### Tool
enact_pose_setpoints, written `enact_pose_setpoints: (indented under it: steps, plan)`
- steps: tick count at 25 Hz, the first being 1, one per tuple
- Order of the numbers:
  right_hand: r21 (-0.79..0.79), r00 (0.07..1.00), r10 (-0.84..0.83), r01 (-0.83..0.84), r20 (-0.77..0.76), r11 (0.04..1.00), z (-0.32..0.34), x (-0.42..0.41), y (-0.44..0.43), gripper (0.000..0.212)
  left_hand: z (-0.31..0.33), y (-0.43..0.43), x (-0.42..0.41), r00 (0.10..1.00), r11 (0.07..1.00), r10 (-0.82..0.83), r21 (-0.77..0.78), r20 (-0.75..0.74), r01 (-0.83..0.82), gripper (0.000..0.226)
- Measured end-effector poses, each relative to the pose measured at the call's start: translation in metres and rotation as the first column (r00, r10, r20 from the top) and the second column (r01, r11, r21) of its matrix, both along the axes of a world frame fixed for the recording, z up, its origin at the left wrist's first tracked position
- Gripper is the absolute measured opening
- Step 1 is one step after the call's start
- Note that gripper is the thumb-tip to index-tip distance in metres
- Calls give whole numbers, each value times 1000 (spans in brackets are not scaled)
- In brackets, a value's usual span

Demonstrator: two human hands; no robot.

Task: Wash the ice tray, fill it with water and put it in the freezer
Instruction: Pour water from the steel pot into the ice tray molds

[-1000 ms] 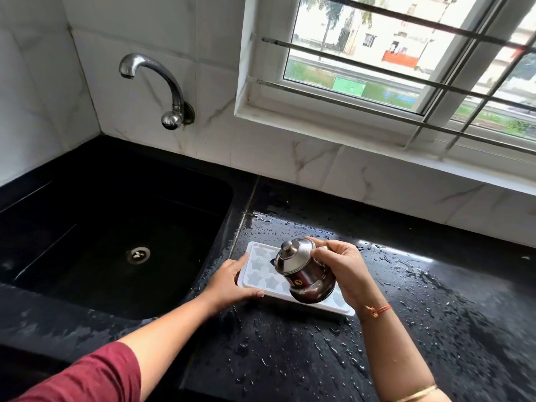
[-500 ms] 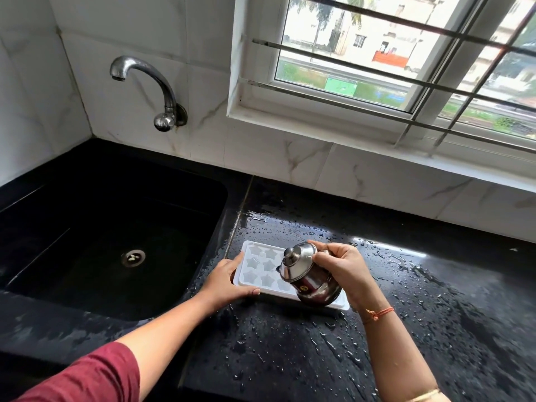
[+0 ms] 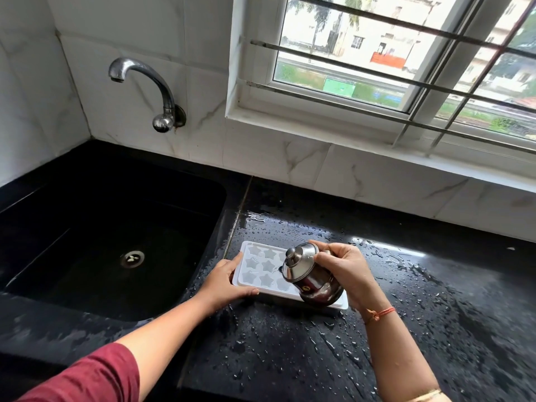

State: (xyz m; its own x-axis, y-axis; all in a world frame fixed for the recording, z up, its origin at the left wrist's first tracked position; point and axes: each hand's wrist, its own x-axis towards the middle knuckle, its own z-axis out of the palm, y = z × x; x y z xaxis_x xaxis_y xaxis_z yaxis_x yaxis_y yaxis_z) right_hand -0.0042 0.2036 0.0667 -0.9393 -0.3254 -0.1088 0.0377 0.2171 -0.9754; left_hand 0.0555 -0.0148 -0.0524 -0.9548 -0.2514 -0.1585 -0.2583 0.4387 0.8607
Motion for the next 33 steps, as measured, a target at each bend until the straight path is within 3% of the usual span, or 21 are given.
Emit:
enact_pose_setpoints:
  steps: [8, 11, 19, 26, 33]
  plan:
    - [-151, 993, -47, 63, 108, 987, 2, 3, 2, 15, -1, 0, -1, 1000, 1000, 8, 8, 2, -8, 99]
    - [-179, 991, -82, 100, 102, 979, 3, 2, 0, 24, -3, 0, -1, 1000, 1000, 5, 11, 4, -5, 101]
    - [9, 996, -93, 93, -10, 996, 11, -3, -12, 10, -3, -2, 0, 1000, 1000, -5, -3, 1, 5, 101]
    - [54, 995, -92, 94, -38, 994, 13, -5, -15, 13, 0, 0, 1, 1000, 999, 2, 45, -6, -2, 110]
    - [61, 995, -88, 91, -53, 994, 13, -5, -15, 13, -4, -2, -1, 1000, 998, 5, 60, -13, -4, 101]
